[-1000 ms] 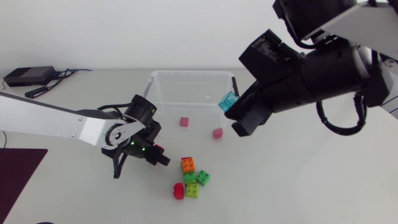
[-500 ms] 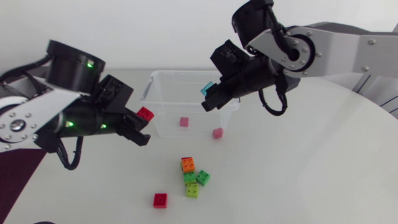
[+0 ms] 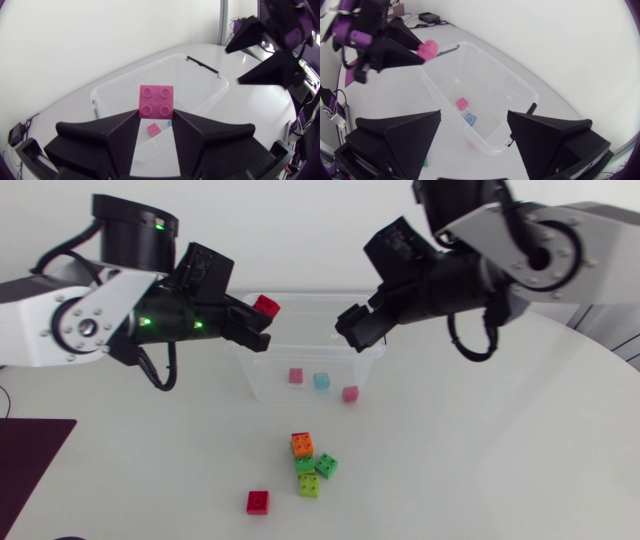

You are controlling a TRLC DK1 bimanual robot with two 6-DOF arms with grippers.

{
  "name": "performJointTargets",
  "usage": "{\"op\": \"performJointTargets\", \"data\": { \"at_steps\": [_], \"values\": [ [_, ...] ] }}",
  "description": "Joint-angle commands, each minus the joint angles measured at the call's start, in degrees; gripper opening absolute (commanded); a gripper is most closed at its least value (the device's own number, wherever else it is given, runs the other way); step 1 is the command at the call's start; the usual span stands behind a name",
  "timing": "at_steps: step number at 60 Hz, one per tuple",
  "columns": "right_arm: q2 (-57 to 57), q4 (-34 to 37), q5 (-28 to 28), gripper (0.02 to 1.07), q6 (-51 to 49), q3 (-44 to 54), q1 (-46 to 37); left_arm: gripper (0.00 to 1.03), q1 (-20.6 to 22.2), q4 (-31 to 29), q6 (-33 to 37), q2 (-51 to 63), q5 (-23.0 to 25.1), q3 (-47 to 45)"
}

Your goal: Pick up the duplo bricks and place them in the container

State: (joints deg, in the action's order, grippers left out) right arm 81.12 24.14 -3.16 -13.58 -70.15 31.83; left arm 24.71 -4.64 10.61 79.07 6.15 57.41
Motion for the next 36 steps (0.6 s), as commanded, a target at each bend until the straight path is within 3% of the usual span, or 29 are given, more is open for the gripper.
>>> {"op": "performJointTargets", "data": {
  "at_steps": [1,14,16,17,18,19,24,36],
  "values": [
    [-5.98,0.38,-0.01,1.02,-1.80,5.11,0.60,0.39,-1.86,1.39,0.64,6.71,1.49,4.20],
    [-16.43,1.35,-2.55,1.02,-4.43,17.42,0.60,0.42,-5.02,0.78,0.81,17.79,4.57,12.47],
    [-17.05,1.61,-2.82,1.02,-4.43,19.00,0.60,0.50,-5.20,0.51,1.08,18.84,4.75,13.43],
    [-17.23,1.70,-3.08,1.02,-4.43,19.88,0.68,0.64,-5.29,-0.80,1.52,19.99,5.19,14.66],
    [-17.40,1.70,-3.35,1.02,-4.43,20.58,0.77,0.65,-5.29,-0.89,1.61,20.07,5.19,14.84],
    [-17.49,1.70,-3.61,1.02,-4.43,21.19,0.86,0.75,-5.37,-1.51,1.87,20.42,5.27,15.45],
    [-17.49,1.61,-4.22,1.02,-4.43,24.27,2.88,0.92,-5.29,-2.83,3.36,19.81,6.06,15.72],
    [-13.09,1.61,-5.81,1.02,-7.95,25.06,9.65,0.95,-6.52,-10.30,10.04,8.74,7.29,11.76]
  ]
}}
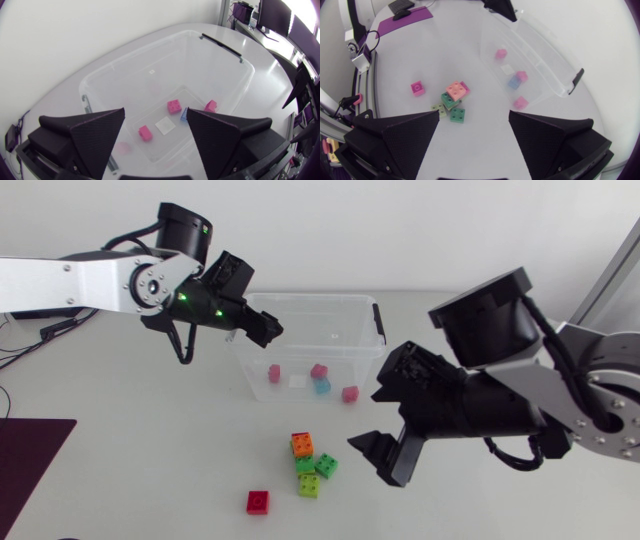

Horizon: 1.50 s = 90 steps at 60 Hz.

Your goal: Pick up the duplo bricks and place them in the container

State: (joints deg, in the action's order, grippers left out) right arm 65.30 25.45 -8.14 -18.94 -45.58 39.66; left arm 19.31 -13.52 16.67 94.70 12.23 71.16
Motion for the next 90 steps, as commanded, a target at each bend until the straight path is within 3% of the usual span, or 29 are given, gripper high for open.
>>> {"op": "performJointTargets", "data": {
  "at_steps": [1,19,26,32,45,72,82,90],
  "values": [
    [3.43,0.30,-1.09,1.02,-3.21,0.32,2.26,0.95,-1.29,-1.86,4.96,-8.30,1.22,-2.95],
    [17.67,-0.84,-3.64,1.02,-14.81,-6.10,4.46,0.95,-7.88,-12.76,23.94,-29.66,8.78,-22.11],
    [22.33,-0.49,-3.28,1.02,-17.89,-9.35,4.46,0.95,-7.36,-16.19,29.21,-32.64,10.01,-27.65],
    [25.14,0.30,-3.28,1.02,-19.91,-11.63,4.46,0.95,-3.40,-18.03,32.90,-34.75,10.10,-33.54],
    [30.59,3.02,-2.93,1.02,-24.39,-17.43,4.55,0.95,4.07,-16.72,34.93,-33.35,9.92,-39.78],
    [39.73,11.81,-0.47,1.01,-29.31,-27.72,5.69,0.95,6.88,-11.00,37.39,-22.98,9.92,-42.50],
    [40.79,12.69,-0.65,0.92,-29.31,-28.51,6.04,0.95,8.55,-8.81,37.30,-18.93,9.92,-42.06],
    [41.93,13.48,-1.53,0.70,-29.05,-28.68,6.04,0.95,9.34,-6.61,36.95,-15.77,9.92,-41.71]
  ]
}}
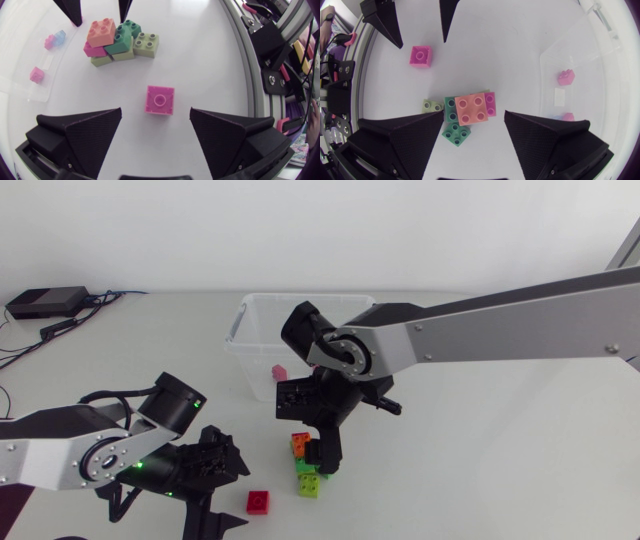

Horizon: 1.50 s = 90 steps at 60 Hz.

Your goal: Pick up the duplo bricks and place them in the container

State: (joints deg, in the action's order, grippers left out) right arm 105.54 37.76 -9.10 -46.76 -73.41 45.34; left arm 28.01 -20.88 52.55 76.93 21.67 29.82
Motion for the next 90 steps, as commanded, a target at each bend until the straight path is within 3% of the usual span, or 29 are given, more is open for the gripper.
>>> {"op": "performJointTargets", "data": {
  "at_steps": [1,10,15,17,20,25,49,55,66,74,84,87,90],
  "values": [
    [1.78,1.09,-0.65,0.66,-1.23,-0.77,0.36,0.94,0.82,1.02,0.97,2.09,0.48,-0.38],
    [2.04,-0.05,-1.88,0.25,-0.61,0.37,0.45,0.91,2.05,2.52,0.09,2.53,0.48,-0.03],
    [1.08,-0.05,-2.06,0.25,0.27,0.90,0.45,0.81,2.66,3.13,-0.70,2.97,0.48,-0.03],
    [0.37,0.04,-2.06,0.25,0.62,1.34,0.45,0.64,3.28,3.22,-0.96,3.49,0.57,-0.03],
    [-0.59,0.39,-2.50,0.24,0.80,1.86,0.45,0.57,3.46,3.31,-1.05,4.02,0.48,-0.03],
    [-3.14,0.56,-2.76,0.24,1.41,3.18,0.36,0.34,4.07,4.01,-1.23,5.78,0.57,-0.03],
    [-17.91,2.14,-3.11,0.24,5.81,-1.21,-6.49,0.30,6.36,3.92,-5.36,1.56,0.48,0.15],
    [-18.61,-1.90,-3.20,0.24,8.18,-2.27,-10.01,0.30,5.83,0.14,-5.62,-2.57,0.48,1.90],
    [-16.68,-12.62,-3.29,0.24,13.80,-2.97,-15.90,0.31,0.73,-7.42,-5.71,-10.39,0.48,9.20],
    [-13.43,-17.37,-2.59,0.25,16.18,-4.11,-17.66,0.31,-2.87,-7.86,-7.03,-11.36,0.65,14.21],
    [-7.19,-21.85,-0.92,0.26,17.76,-6.05,-18.98,0.31,-5.25,1.90,-14.94,-8.81,1.00,17.20],
    [-5.52,-22.90,-0.39,0.34,18.73,-6.66,-19.06,0.31,-5.95,5.42,-18.19,-7.49,1.00,18.34],
    [-4.37,-23.43,0.84,0.55,18.99,-7.01,-19.06,0.31,-7.00,8.67,-21.27,-6.17,1.00,19.39]
  ]
}}
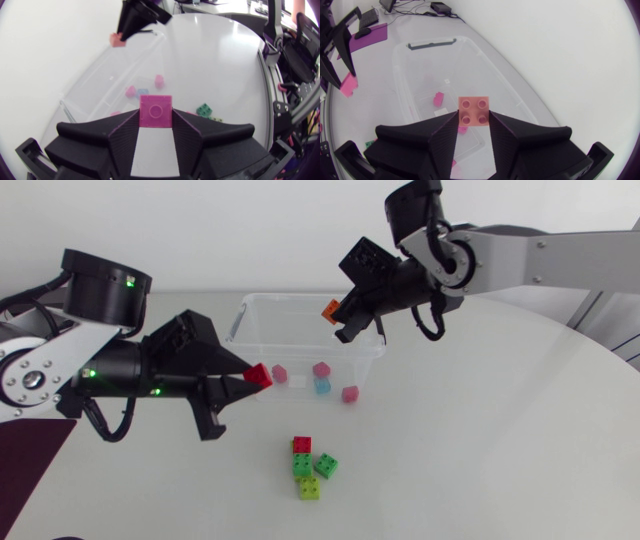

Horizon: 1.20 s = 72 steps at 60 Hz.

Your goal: Pick up the duplo bricks and place them in the container

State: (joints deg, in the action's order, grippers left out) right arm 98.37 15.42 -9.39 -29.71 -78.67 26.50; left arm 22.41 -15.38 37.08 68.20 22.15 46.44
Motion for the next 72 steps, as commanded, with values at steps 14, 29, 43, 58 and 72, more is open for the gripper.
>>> {"op": "performJointTargets", "data": {
  "at_steps": [14,29,43,58,72],
  "values": [
    [-2.13,-3.47,2.88,1.00,3.44,2.47,-0.22,0.31,-2.38,13.00,-14.58,9.49,-2.73,9.55],
    [-16.45,-3.64,2.53,1.00,2.47,15.30,2.15,0.31,-3.69,16.87,-17.83,22.23,-6.42,19.40],
    [-24.54,-1.01,2.00,1.00,1.24,26.12,7.16,0.46,-4.22,18.45,-18.71,30.94,-8.88,25.90],
    [-27.53,0.93,1.48,1.00,0.27,33.06,9.62,0.97,-4.22,16.69,-17.39,31.11,-9.06,26.43],
    [-23.75,2.33,1.83,1.00,1.06,35.34,14.10,0.97,-4.22,9.14,-9.57,14.15,-4.22,14.65]
  ]
}}
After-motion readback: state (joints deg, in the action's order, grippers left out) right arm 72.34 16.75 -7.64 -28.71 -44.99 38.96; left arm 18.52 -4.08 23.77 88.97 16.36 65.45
